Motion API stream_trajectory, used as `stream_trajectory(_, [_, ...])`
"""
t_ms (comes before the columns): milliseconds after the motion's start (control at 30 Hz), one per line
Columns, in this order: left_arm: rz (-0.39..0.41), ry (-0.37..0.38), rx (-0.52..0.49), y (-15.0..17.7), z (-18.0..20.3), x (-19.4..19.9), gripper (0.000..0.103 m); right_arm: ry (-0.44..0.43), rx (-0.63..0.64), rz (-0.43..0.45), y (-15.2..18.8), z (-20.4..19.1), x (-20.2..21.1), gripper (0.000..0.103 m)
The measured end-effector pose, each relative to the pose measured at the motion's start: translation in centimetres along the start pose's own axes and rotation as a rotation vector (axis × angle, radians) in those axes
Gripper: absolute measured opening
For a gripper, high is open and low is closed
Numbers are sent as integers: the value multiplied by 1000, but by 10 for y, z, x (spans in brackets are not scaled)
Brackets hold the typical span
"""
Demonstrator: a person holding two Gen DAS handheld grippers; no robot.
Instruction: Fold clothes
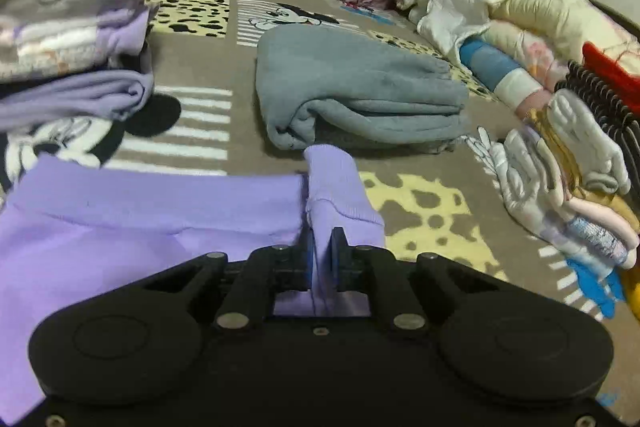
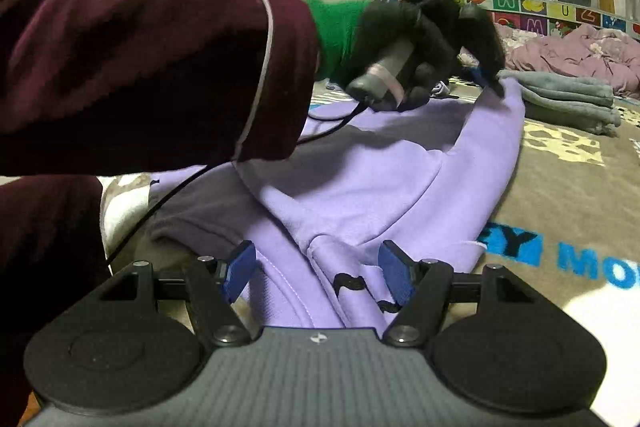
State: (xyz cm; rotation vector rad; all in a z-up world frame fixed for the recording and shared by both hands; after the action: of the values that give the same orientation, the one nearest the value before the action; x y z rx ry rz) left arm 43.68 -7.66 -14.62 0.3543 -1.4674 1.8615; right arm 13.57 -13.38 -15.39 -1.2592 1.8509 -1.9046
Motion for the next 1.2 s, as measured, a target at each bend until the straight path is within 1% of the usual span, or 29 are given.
stream_trajectory(100, [5,7,18,0,-4,-2,7,-15,-3,0,0,-1,0,69])
stream_trajectory(133, [1,-5,5,1,-3,-4,7,-20,-6,0,0,-1,1,69])
stream_trajectory(200, [-17,-57,-46,3,-1,-11,10,-28,-14,1,-1,0,2,69])
stream_trajectory(233, [-23,-82,-77,3,1,-14,15,-31,-17,1,-1,0,2,69])
stream_trajectory(267, [-30,-101,-100,3,3,-16,17,-32,-16,-1,-1,0,2,69])
stream_trajectory(300, [-31,-111,-101,-1,4,-14,19,-33,-13,-3,-1,0,1,69])
stream_trajectory(333, [-16,-127,-100,-6,3,-9,26,-34,-12,-5,-1,0,1,69])
stream_trajectory(367, [12,-141,-105,-10,3,-2,28,-36,-11,-6,-1,1,1,69])
stream_trajectory(467, [80,-152,-155,-22,9,16,28,-36,-8,-10,-2,1,-1,69])
stream_trajectory(533, [91,-116,-214,-24,21,22,28,-36,-8,-10,-1,1,-1,69])
stream_trajectory(600, [77,-109,-289,-21,34,17,27,-36,-8,-9,-1,1,-1,69])
stream_trajectory(633, [58,-119,-314,-19,37,10,25,-37,-9,-8,-1,1,-1,69])
stream_trajectory(700, [-18,-152,-338,-11,35,-19,24,-39,-12,-8,-1,1,-1,69])
stream_trajectory(733, [-53,-166,-356,-7,33,-33,24,-39,-12,-7,-1,1,-1,69])
stream_trajectory(767, [-62,-166,-378,-5,30,-44,29,-39,-12,-8,-1,2,-1,69])
stream_trajectory(800, [-46,-151,-367,-7,26,-47,32,-40,-13,-8,-1,2,-2,69])
stream_trajectory(833, [-56,-140,-326,-12,22,-46,33,-41,-14,-9,-1,2,-2,69])
stream_trajectory(867, [-55,-134,-301,-17,20,-43,33,-42,-15,-9,-1,2,-2,69])
stream_trajectory(933, [-8,-140,-328,-22,23,-25,31,-42,-13,-12,-1,2,-3,69])
stream_trajectory(1000, [28,-117,-330,-20,27,1,31,-42,-9,-15,-1,1,-4,69])
stream_trajectory(1133, [65,-52,-368,6,41,56,31,-41,-3,-20,-1,0,-6,69])
stream_trajectory(1167, [65,-38,-379,14,45,67,31,-40,0,-21,-1,-1,-6,69])
stream_trajectory(1200, [43,-28,-394,25,50,69,31,-40,1,-23,-1,-1,-5,69])
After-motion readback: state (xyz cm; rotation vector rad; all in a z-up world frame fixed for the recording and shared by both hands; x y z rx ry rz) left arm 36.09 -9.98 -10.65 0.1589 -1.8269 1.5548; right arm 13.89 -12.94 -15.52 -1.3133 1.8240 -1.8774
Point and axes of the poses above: each gripper's, at about its wrist camera, not at the fingertips, and x roughly against the way its jaws point, z to its right, y to its underside, the point moved 6 cm from there along -x, roughly the way its jaws point, and after that the axes turned 1 degree about -y, right-handed, at the moved point
